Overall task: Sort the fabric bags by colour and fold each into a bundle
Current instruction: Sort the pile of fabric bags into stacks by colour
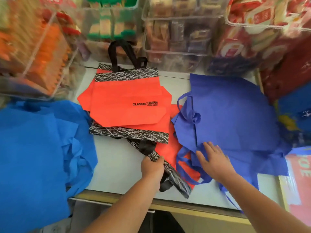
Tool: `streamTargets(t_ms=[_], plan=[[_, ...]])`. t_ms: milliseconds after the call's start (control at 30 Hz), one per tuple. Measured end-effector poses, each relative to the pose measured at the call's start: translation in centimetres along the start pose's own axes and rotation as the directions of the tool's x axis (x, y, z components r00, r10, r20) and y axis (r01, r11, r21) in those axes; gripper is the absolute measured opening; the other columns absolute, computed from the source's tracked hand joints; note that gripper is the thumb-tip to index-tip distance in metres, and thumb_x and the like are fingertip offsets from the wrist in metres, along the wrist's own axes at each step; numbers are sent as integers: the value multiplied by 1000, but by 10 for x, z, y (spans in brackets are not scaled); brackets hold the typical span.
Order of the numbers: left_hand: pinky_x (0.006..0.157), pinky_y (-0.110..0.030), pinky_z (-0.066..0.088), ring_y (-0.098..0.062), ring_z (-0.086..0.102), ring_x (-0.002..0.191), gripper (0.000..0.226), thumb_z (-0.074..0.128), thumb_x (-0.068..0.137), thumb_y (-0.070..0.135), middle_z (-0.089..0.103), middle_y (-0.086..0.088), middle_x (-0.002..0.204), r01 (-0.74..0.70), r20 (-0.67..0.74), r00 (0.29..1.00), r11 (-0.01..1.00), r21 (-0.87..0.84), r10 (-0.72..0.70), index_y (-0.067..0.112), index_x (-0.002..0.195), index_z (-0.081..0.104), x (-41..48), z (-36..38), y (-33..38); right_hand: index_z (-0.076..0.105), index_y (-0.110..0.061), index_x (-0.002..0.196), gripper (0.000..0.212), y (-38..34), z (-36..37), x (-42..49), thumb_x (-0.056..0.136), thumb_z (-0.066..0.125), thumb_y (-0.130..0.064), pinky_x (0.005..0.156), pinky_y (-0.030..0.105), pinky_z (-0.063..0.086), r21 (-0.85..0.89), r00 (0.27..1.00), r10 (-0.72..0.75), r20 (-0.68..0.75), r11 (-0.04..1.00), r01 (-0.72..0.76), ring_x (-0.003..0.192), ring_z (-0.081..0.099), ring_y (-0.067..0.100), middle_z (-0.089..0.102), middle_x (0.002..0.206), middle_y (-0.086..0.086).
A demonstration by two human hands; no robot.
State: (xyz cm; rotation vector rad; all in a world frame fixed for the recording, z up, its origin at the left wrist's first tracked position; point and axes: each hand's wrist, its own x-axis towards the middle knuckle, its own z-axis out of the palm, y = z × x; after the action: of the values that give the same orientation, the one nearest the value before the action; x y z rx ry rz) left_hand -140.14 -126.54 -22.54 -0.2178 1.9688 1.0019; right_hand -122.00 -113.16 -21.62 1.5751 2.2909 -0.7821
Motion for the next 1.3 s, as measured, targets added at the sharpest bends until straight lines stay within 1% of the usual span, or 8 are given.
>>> streamTargets(t_ms=[200,400,567,767,900,1000,1200,1300], plan=[[63,-40,56,-26,65,68,14,75,89,22,70,-6,78,-219,-90,975,949,-226,204,14,86,63,-53,-9,43,53,-52,140,73,-34,-38,-105,74,74,-76,118,23,32,540,908,-417,46,775,328,145,32,-11,40,155,-30],[72,-49,59,-23,70,70,12,74,87,20,73,-2,74,-478,-200,878,830,-288,436,14,82,66,-136,-50,88,62,-37,135,57,-58,-81,-112,81,64,-18,111,35,46,96,656,-652,-380,677,729,141,48,13,61,138,-19],[69,-43,53,-17,59,69,13,72,83,30,66,1,77,-689,-288,723,688,-229,628,22,78,63,-175,-122,151,46,-57,135,59,-132,-134,-126,83,54,-28,86,7,42,207,620,-738,-265,585,784,111,55,-12,59,122,-38],[80,-41,52,-25,65,86,27,73,80,41,70,-9,91,-731,-272,681,605,-316,680,17,86,64,-156,-177,223,61,-32,137,71,-198,-161,-76,76,71,1,60,35,53,-212,450,-646,-617,687,695,106,57,21,66,122,-11],[69,-38,39,-20,44,71,38,70,92,34,48,-3,76,-580,-311,810,758,-298,498,11,76,44,-105,-177,207,57,-30,144,58,-207,-137,-27,92,56,-6,63,33,44,-45,668,-551,-500,787,616,117,57,29,58,138,-2],[79,-47,56,-27,57,81,29,70,93,32,60,-14,95,-343,-264,930,865,-366,257,12,86,50,-51,-159,178,49,-33,151,63,-199,-113,6,94,47,-7,82,37,48,125,887,-386,-253,896,425,125,56,24,45,154,-6],[66,-38,62,-23,70,78,23,63,102,29,69,-11,95,34,268,963,990,-134,3,8,109,61,33,-136,134,57,-26,144,50,-198,-40,38,94,53,-30,98,46,48,16,913,-348,-213,933,360,133,53,35,51,149,8],[61,-36,53,-23,60,70,15,65,90,28,62,-5,75,-31,104,994,999,36,27,19,78,63,64,-150,110,46,-29,152,62,-214,-15,52,93,63,-42,110,53,41,-129,946,-307,-105,947,293,147,34,38,34,163,14]])
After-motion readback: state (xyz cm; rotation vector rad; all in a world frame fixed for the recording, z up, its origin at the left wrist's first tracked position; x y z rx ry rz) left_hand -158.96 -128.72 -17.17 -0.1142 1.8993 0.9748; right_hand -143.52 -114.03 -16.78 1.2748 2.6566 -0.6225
